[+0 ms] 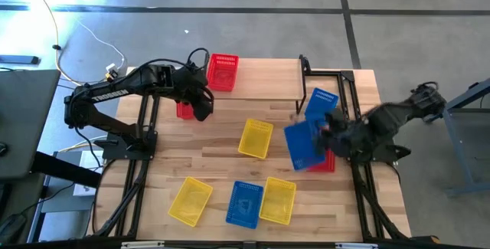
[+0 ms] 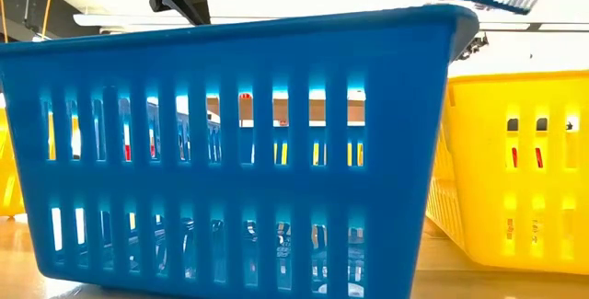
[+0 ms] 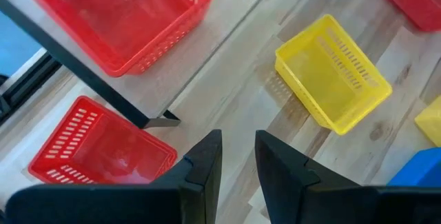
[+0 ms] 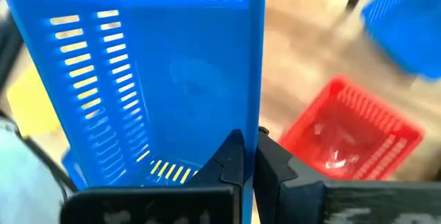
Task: Stack baskets on shelf by color
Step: Put the bottom right blue bin on the shelf
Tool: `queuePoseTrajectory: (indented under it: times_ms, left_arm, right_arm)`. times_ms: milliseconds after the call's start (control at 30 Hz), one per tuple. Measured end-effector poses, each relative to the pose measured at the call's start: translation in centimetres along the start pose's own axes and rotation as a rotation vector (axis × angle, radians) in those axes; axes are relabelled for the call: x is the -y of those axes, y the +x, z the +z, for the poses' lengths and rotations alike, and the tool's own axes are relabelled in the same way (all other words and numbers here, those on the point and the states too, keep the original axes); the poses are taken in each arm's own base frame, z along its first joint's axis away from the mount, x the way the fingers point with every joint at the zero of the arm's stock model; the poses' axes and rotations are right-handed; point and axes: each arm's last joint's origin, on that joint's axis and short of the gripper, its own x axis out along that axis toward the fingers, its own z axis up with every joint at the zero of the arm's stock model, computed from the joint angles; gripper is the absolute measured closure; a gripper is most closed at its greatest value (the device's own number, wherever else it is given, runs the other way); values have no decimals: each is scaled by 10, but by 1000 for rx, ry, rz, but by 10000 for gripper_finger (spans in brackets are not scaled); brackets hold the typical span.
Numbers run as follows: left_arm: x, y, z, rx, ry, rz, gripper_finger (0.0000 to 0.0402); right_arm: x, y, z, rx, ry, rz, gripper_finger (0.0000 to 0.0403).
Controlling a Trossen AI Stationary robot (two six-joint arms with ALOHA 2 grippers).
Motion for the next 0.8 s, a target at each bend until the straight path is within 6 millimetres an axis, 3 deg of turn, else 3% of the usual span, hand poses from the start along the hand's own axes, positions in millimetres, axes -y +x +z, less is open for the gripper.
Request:
queuePoseTrajectory:
  times_ms: [533,800]
  left_arm:
    - [12,-2,-5,13,60,10,323]
    - [12,-2,-5,13,60,11,323]
  right_arm:
    - [35,-45,128,270,70,6,403]
    - [43,-42,185,278,70,-20,403]
